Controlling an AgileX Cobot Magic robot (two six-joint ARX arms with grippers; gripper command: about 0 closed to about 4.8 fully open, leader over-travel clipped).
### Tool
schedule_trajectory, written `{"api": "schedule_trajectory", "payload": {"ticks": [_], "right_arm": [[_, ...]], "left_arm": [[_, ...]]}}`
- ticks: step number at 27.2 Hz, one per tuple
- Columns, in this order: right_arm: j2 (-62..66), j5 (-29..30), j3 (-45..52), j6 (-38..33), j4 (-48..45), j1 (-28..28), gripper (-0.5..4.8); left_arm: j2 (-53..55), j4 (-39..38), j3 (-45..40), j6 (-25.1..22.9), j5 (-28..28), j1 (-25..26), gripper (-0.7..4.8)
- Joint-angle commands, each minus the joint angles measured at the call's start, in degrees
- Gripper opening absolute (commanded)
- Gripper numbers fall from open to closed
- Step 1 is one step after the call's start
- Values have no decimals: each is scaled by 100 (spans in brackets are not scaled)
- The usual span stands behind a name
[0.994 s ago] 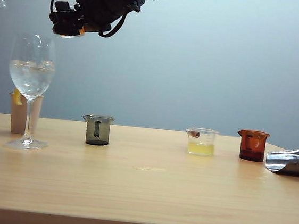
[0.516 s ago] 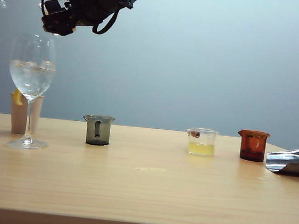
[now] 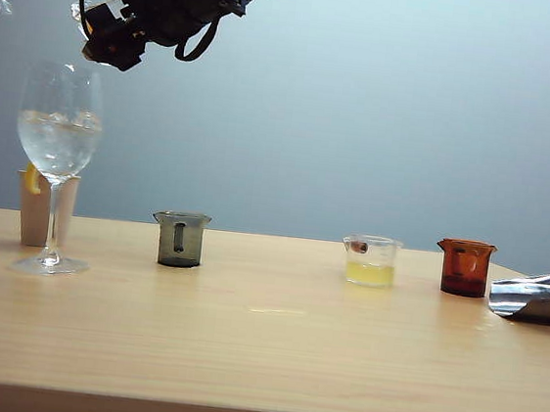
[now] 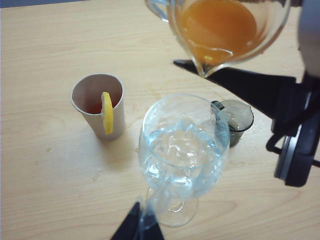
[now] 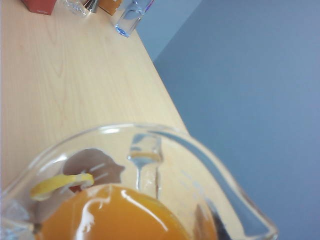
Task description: Pick up the second measuring cup from the left, pour the orange juice inside into the goblet, and finally put the measuring cup back in its original place.
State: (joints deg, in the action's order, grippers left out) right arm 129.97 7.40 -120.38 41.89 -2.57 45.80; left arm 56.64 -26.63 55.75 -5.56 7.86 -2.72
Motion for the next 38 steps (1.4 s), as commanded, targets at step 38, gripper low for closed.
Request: {"api": "schedule_trajectory", "payload": {"ticks": [38], "right_arm": [[-63, 13, -59, 2459, -321, 33, 198]], "left_arm": [[-9, 52, 31, 0, -13, 0, -4]]}}
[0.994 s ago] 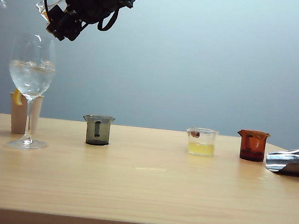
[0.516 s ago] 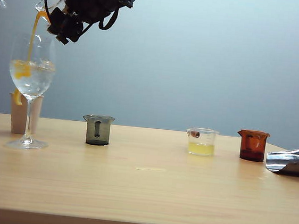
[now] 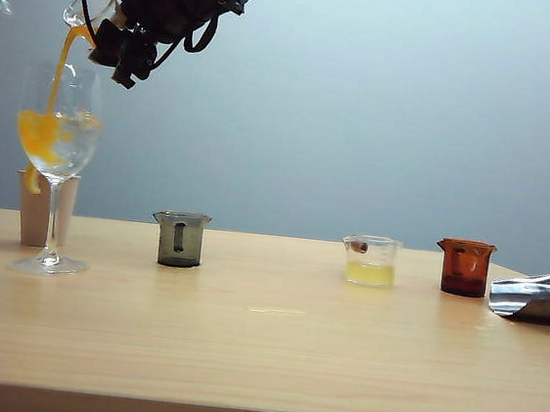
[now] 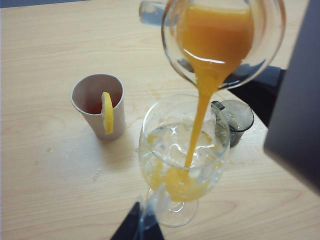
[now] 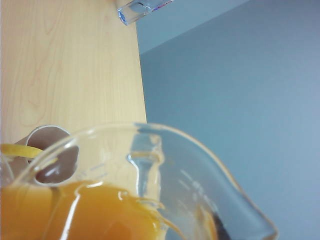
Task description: Pick up the second measuring cup from the left, pour the orange juice inside into the goblet, and finally put the measuring cup back in its original place.
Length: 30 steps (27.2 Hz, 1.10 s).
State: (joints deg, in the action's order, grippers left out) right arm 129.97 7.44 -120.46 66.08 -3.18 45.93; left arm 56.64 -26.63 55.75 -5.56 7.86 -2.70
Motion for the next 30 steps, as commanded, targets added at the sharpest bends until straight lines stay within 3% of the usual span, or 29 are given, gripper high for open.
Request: {"api": "schedule_trajectory", "payload": {"ticks": [1, 6, 19, 30], "right_arm": [[-63, 7, -50, 42, -278, 20, 198], [-63, -4, -50, 61, -361, 20, 198], [-63, 0, -50, 1115, -352, 52, 198], [-63, -4, -50, 1604, -354, 52, 198]], "left_arm": [[-9, 52, 31, 0, -13, -2, -4], [-9, 52, 31, 0, -13, -2, -4], [-9, 52, 31, 0, -13, -2, -4], [-9, 52, 31, 0, -13, -2, -4]]}}
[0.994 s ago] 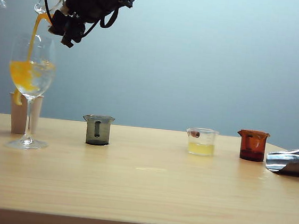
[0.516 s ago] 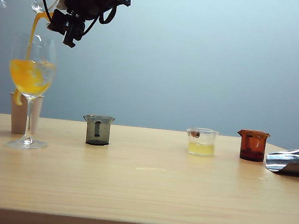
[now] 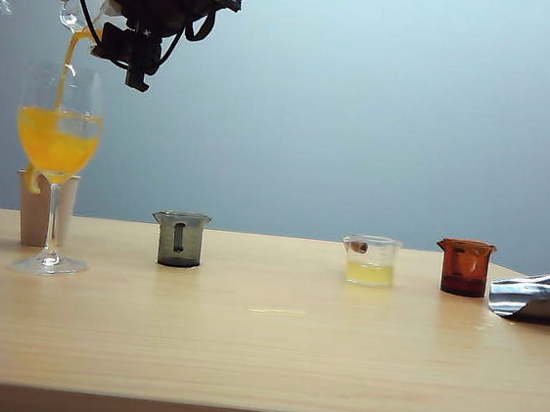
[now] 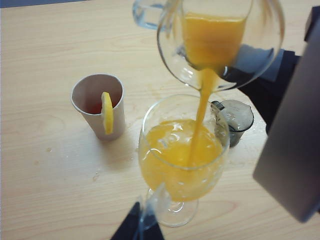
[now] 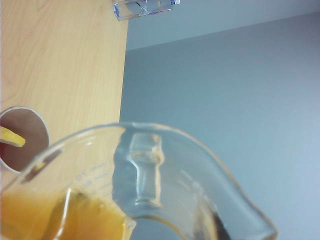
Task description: Pick up the second measuring cup from the left, pour the orange juice inside into the goblet, and finally put the measuring cup back in its original place.
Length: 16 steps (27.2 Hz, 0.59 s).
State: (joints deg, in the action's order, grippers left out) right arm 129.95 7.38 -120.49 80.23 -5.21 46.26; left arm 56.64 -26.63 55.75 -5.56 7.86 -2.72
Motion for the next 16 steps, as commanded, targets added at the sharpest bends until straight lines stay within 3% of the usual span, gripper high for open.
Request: {"api": "schedule_trajectory", "payload": {"ticks": [1, 16], "right_arm": [[-61, 2, -48, 289, -153, 20, 198], [-61, 175, -48, 321, -837, 33, 198]], "left_arm": [[-9, 52, 31, 0, -13, 0, -4], [-9, 52, 31, 0, -13, 0, -4]]}}
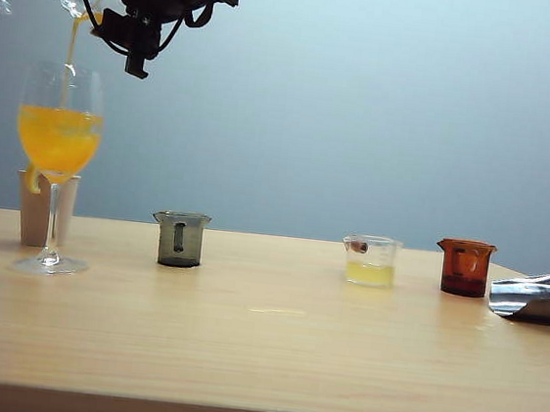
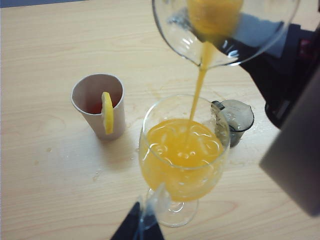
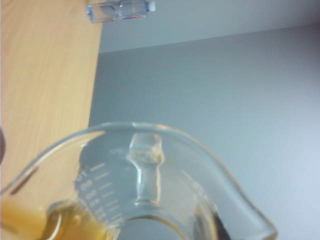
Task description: Pick up the second measuring cup from the left, pour the orange juice inside into the goblet, and finally put the measuring cup back in its original place.
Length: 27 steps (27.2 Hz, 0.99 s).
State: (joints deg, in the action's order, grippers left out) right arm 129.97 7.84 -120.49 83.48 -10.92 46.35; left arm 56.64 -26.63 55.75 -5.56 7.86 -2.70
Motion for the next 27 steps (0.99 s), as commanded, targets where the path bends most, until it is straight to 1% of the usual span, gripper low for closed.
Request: {"api": "schedule_trajectory", "payload": {"ticks": [1, 4, 7, 11, 14, 19, 27], "right_arm": [[-63, 129, -48, -7, -280, 22, 198], [-63, 168, -48, 66, -396, 20, 198], [-63, 304, -48, 358, -437, 13, 198], [-63, 330, -48, 435, -461, -22, 198], [-63, 516, -48, 562, -588, -33, 198], [-63, 518, -48, 811, -546, -31, 198], [-63, 531, -48, 804, -518, -11, 199]], "left_arm": [[-9, 52, 31, 0, -13, -2, -4], [-9, 52, 31, 0, -13, -2, -4], [-9, 52, 31, 0, -13, -2, -4], [-9, 52, 31, 0, -13, -2, -4], [-9, 52, 31, 0, -13, -2, -4], [-9, 52, 31, 0, -13, -2, -4], [-11, 52, 31, 0, -13, -2, -4]]}}
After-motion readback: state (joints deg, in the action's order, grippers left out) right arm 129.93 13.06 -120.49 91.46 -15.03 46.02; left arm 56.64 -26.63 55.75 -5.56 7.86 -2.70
